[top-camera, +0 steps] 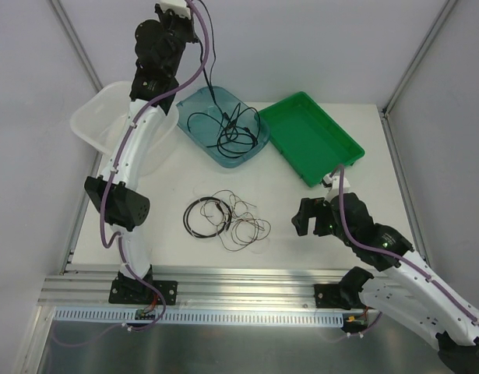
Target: Untangle the cables
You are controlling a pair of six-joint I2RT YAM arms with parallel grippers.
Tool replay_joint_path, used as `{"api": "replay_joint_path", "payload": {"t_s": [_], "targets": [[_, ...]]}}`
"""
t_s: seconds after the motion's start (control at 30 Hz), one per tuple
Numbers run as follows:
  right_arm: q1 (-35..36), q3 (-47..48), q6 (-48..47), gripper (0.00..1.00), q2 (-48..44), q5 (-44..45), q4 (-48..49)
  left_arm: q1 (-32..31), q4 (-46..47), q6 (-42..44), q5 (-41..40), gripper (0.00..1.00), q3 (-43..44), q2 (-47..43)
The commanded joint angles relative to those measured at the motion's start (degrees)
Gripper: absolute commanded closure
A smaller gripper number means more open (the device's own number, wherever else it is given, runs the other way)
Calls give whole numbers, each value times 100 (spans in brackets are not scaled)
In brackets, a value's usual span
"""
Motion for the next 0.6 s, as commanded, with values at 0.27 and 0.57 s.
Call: {"api": "replay_joint_path", "payload": {"t_s": [0.27, 0.57], "targets": [[13, 47, -79, 1, -43, -17, 53, 119, 466, -187, 107, 100, -757, 457], [22, -14, -79, 1, -96, 27, 9, 119, 395, -529, -69, 100, -2127, 712]]}}
